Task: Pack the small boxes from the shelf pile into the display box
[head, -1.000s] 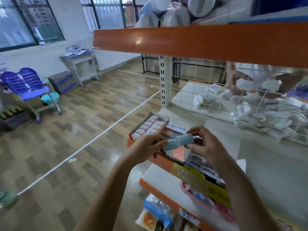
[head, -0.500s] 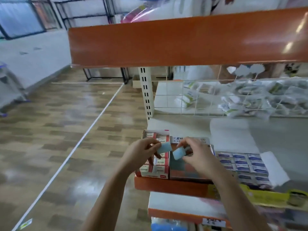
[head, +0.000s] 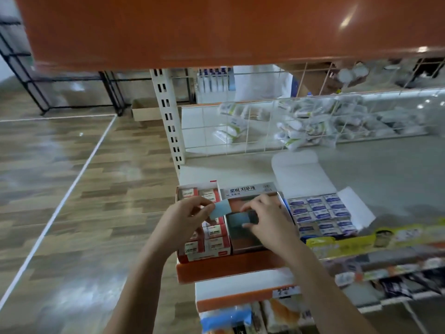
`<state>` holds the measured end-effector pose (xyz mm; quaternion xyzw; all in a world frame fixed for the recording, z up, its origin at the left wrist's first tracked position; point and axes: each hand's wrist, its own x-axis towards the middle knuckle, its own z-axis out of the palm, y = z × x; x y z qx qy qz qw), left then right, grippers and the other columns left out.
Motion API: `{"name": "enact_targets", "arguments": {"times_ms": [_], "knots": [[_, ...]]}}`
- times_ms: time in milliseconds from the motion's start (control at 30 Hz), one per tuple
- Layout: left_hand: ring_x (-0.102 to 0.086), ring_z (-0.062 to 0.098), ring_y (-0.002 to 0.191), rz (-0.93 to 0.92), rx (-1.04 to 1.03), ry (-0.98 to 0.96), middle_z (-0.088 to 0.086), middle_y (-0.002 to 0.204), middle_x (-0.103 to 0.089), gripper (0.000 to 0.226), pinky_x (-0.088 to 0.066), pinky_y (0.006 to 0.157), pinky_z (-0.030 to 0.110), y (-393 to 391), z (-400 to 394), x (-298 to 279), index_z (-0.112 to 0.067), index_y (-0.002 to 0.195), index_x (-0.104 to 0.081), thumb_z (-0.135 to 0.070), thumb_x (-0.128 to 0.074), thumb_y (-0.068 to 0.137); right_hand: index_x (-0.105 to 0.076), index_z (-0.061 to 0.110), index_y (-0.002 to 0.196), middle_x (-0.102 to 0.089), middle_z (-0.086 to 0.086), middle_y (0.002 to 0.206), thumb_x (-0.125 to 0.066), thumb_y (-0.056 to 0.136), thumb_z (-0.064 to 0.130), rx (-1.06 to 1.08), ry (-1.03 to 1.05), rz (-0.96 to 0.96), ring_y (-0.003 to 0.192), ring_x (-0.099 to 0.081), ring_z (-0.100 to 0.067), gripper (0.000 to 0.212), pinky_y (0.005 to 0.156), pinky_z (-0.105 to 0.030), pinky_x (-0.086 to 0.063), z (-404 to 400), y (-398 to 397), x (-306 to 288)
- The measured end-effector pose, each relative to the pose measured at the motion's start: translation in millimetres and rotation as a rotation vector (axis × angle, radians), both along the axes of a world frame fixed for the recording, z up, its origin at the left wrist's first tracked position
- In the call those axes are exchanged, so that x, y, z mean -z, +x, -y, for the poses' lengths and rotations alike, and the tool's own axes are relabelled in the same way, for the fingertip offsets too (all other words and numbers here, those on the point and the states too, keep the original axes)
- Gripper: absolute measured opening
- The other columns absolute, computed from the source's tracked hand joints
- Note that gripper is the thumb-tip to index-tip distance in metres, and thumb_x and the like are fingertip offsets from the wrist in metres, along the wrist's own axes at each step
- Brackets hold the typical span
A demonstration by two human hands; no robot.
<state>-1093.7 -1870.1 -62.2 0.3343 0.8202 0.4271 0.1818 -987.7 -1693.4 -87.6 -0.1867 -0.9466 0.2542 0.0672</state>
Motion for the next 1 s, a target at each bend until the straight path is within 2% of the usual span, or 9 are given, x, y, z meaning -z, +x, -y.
{"name": "enact_targets", "arguments": {"times_ms": [100,167,267,367,433,633,767,1000], "knots": [[-0.064,0.002,0.058,-0.035,0.022,-0.008,-0.012,0.077,-0.068,0.007,-0.055,0.06,0.022,-0.5,-3.1,0.2,-0.041,0.091,-0.054,-0.035,-0.054,0.089,-0.056,0.027,0.118,-0.049,0.01,0.118,-0.068,0.082,0.024,-0.01,-0.026,-0.023,0.103,-0.044,-0.003,0.038,0.079,-0.009,-0.027,3.4,-2.8,4.3],[-0.064,0.0,0.059,-0.061,0.028,-0.032,-0.012,0.078,-0.067,0.007,-0.055,0.06,0.02,-1.5,-4.4,1.5,-0.042,0.09,-0.054,-0.035,-0.054,0.089,-0.055,0.028,0.115,-0.051,0.01,0.118,-0.069,0.082,0.023,-0.003,-0.037,-0.03,0.101,-0.044,-0.002,0.036,0.077,-0.01,-0.029,3.4,-5.0,4.4],[-0.061,-0.006,0.061,-0.116,0.049,-0.066,-0.013,0.073,-0.063,0.009,-0.048,0.054,0.01,-2.6,-4.6,3.1,-0.033,0.095,-0.061,-0.035,-0.054,0.089,-0.056,0.029,0.108,-0.051,0.012,0.115,-0.068,0.082,0.024,-0.003,-0.005,-0.027,0.097,-0.038,0.001,0.029,0.069,-0.006,-0.023,3.2,-4.6,5.8],[-0.056,-0.014,0.068,-0.152,0.066,-0.058,-0.018,0.075,-0.061,0.013,-0.041,0.053,0.005,-3.6,-4.9,2.8,-0.03,0.099,-0.064,-0.035,-0.055,0.09,-0.059,0.027,0.108,-0.051,0.011,0.115,-0.068,0.083,0.025,0.003,0.044,-0.037,0.101,-0.043,-0.002,0.027,0.078,-0.011,-0.027,4.8,-3.2,7.5],[-0.055,-0.015,0.072,-0.162,0.081,-0.052,-0.02,0.079,-0.061,0.014,-0.041,0.055,0.004,-4.8,-6.7,2.5,-0.03,0.1,-0.064,-0.034,-0.055,0.09,-0.06,0.026,0.11,-0.051,0.011,0.115,-0.067,0.084,0.025,0.009,0.064,-0.046,0.102,-0.044,-0.002,0.027,0.078,-0.01,-0.026,6.5,-2.8,8.1],[-0.053,-0.015,0.065,-0.194,0.152,-0.053,-0.019,0.076,-0.059,0.015,-0.039,0.054,0.004,-9.4,-15.3,-2.0,-0.028,0.101,-0.065,-0.032,-0.054,0.091,-0.059,0.023,0.117,-0.052,0.01,0.115,-0.06,0.089,0.027,-0.01,0.075,-0.059,0.106,-0.047,-0.005,0.028,0.082,-0.01,-0.029,9.2,-0.9,5.7],[-0.053,-0.011,0.059,-0.193,0.174,-0.018,-0.017,0.071,-0.061,0.009,-0.039,0.053,0.006,-11.5,-18.6,-4.9,-0.035,0.093,-0.063,-0.03,-0.055,0.091,-0.059,0.025,0.119,-0.053,0.01,0.115,-0.059,0.09,0.031,-0.029,0.033,-0.062,0.1,-0.044,0.0,0.03,0.084,-0.011,-0.031,6.3,3.2,5.1],[-0.054,-0.011,0.061,-0.163,0.171,-0.026,-0.017,0.07,-0.061,0.009,-0.041,0.054,0.008,-9.0,-16.5,-0.1,-0.037,0.094,-0.061,-0.031,-0.057,0.09,-0.055,0.028,0.121,-0.055,0.009,0.117,-0.059,0.089,0.034,0.02,0.081,-0.093,0.105,-0.051,-0.008,0.033,0.086,-0.021,-0.041,9.7,1.7,8.2]]}}
